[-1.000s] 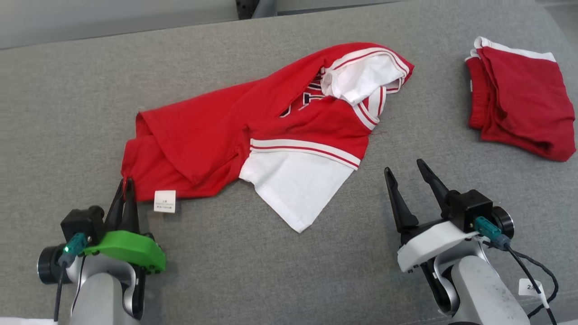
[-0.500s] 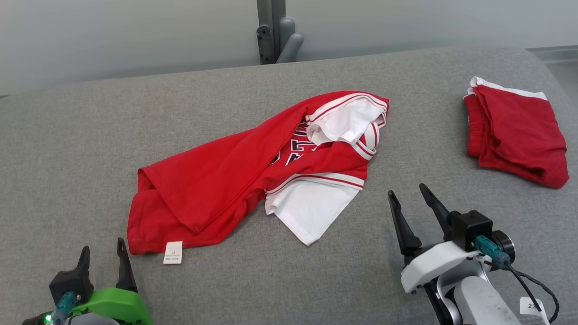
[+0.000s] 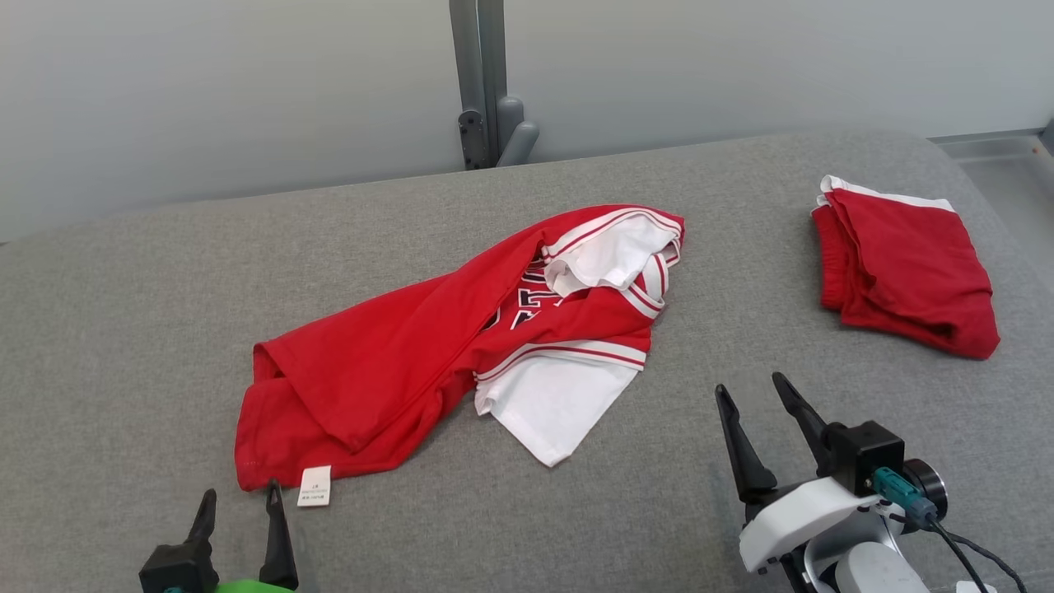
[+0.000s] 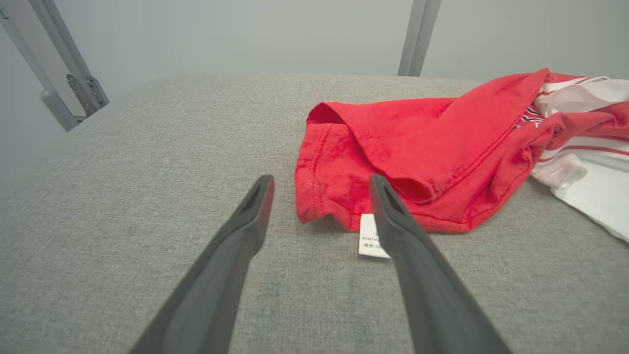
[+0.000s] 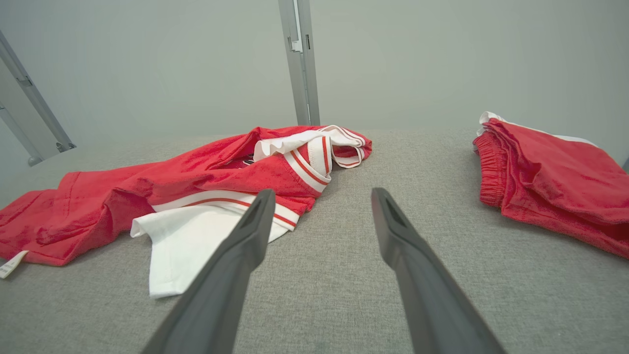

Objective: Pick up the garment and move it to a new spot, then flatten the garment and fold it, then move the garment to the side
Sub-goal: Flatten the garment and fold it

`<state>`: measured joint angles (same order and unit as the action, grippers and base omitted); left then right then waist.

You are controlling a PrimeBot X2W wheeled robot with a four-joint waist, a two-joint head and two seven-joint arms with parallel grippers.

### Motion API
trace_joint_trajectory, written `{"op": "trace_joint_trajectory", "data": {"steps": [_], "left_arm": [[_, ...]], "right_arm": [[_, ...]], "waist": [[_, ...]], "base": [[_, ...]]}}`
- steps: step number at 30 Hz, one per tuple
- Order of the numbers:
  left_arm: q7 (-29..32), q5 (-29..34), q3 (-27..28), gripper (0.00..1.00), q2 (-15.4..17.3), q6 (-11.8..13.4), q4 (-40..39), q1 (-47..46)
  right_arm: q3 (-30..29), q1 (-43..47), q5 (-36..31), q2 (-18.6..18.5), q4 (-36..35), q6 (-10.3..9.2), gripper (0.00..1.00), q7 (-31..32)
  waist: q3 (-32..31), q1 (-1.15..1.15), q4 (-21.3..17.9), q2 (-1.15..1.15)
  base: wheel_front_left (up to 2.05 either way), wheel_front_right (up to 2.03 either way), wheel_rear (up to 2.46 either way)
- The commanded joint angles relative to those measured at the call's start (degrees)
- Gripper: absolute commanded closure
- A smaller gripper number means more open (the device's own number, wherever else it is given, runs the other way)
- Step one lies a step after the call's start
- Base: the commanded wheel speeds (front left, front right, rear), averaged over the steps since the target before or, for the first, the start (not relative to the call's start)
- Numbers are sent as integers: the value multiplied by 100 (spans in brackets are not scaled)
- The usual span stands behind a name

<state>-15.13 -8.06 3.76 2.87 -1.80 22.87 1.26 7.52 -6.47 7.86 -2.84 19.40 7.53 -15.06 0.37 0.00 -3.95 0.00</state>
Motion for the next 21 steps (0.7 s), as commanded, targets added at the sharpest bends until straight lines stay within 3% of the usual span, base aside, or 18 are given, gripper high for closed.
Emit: {"op": "trace_joint_trajectory", "data": {"steps": [1,9,21], "left_arm": [[1,-50,-34,0,12,52,-31,92],[1,-109,-142,0,14,166,-158,199],[1,-262,-148,0,14,92,0,-252]], "right_arm": [[-2,92,-18,-17,-23,-9,0,-13],[14,252,-33,-16,-72,-9,0,-13],[313,53,-107,-17,-96,-9,0,-13]], "waist": [[-31,0,-17,0],[-31,0,17,0],[323,0,154,0]], "base": [[0,0,0],[0,0,0],[0,0,0]]}}
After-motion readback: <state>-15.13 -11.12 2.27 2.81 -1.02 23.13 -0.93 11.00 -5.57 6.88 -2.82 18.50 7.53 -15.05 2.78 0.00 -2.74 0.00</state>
